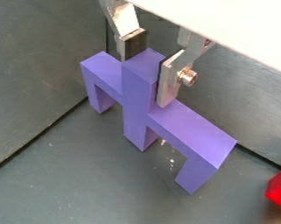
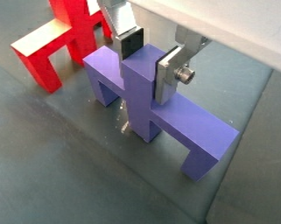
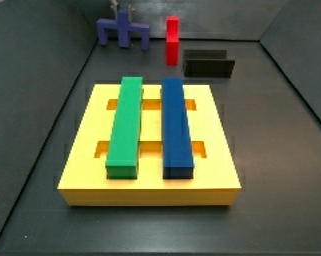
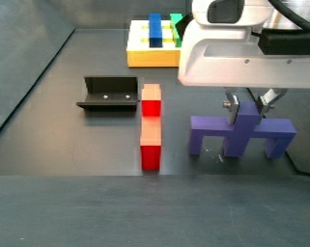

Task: Pick up the purple object. Move up. Move to above the board. Insert the purple object.
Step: Pick up the purple object, then move up.

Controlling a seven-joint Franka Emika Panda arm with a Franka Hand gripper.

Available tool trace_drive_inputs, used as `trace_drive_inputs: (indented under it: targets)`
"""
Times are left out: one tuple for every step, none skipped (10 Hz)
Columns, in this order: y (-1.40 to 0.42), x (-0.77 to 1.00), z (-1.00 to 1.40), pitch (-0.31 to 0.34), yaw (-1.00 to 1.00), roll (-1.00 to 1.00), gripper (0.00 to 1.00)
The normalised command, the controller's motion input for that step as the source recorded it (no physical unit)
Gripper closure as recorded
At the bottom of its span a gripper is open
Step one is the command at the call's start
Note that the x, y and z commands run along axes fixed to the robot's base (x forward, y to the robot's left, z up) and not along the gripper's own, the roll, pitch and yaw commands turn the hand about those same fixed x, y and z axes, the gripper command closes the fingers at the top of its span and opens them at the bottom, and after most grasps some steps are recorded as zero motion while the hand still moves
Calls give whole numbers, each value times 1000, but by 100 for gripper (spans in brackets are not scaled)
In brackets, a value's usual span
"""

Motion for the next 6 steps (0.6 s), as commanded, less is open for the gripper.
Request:
trace_drive_inputs:
  targets:
    - [0, 0, 0, 0, 0, 0, 100]
    - [0, 0, 0, 0, 0, 0, 100]
    - [0, 0, 0, 0, 0, 0, 100]
    - [0, 0, 0, 0, 0, 0, 100]
    - [0, 0, 0, 0, 0, 0, 100]
    - [0, 0, 833, 0, 0, 0, 100]
